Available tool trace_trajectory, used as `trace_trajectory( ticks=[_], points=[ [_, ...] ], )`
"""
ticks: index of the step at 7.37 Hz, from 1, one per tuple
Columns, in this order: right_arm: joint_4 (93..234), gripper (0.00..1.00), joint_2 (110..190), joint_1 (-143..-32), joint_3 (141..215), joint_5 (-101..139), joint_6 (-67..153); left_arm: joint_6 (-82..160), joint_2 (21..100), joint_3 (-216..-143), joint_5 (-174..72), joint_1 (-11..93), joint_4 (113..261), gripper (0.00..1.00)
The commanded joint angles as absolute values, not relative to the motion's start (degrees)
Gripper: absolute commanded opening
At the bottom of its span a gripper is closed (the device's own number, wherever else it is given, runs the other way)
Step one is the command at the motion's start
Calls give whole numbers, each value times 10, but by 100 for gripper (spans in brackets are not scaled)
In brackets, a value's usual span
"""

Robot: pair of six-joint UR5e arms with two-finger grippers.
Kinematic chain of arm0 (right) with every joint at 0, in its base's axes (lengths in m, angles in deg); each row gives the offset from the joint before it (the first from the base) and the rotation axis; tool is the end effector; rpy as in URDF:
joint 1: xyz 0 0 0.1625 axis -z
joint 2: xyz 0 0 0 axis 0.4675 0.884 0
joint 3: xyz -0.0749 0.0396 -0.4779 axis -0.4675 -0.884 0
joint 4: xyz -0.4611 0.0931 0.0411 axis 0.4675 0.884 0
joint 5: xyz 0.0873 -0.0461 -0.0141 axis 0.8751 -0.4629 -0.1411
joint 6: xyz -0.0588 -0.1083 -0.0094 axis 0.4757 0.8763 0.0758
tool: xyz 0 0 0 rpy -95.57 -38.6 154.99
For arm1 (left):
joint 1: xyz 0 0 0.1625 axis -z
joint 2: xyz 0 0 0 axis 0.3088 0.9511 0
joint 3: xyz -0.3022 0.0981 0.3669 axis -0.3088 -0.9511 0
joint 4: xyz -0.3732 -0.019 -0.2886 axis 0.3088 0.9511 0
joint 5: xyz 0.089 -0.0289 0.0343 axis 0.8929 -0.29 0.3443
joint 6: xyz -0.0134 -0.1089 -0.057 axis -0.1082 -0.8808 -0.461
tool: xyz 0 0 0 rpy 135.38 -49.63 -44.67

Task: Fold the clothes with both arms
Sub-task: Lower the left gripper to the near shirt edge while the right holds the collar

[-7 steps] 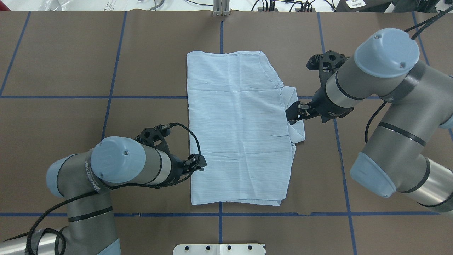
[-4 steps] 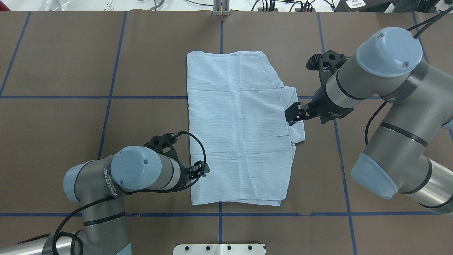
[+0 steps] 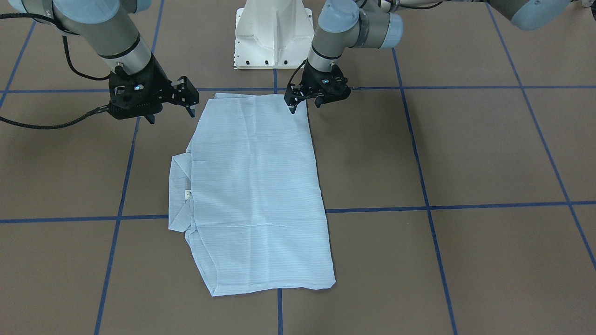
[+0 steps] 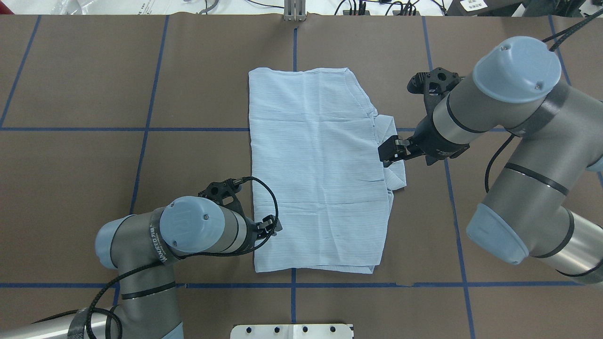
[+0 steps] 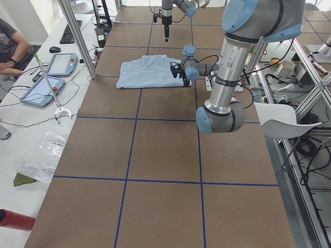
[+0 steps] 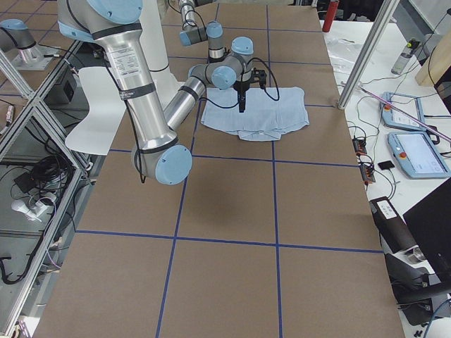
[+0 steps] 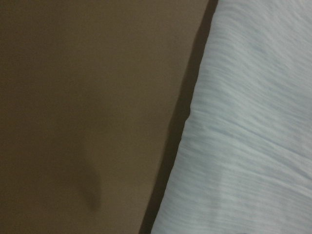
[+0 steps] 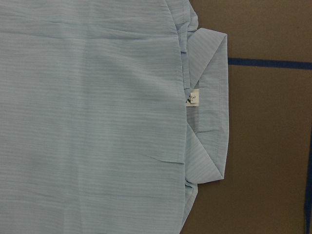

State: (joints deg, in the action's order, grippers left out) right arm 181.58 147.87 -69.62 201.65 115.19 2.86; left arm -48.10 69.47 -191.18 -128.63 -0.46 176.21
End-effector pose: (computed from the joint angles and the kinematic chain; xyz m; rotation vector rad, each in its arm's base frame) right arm -0.4209 -0.4724 0.2804 0.0703 -0.8937 -0.0636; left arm 0.6623 -0.3282 0.2748 -0.0985 1.0007 -0.3885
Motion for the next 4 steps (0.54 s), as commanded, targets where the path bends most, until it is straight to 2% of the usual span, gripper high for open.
trace_trajectory(
  ticks=[1,4],
  points=[
    [1816,100,1478,-696,2016,1152,28,-481,699,-1906,-1286,-14,1762,87],
    [1816,100,1476,-696,2017,1151,27,-483,703,-1907,-1287,-31,1760,87]
  ],
)
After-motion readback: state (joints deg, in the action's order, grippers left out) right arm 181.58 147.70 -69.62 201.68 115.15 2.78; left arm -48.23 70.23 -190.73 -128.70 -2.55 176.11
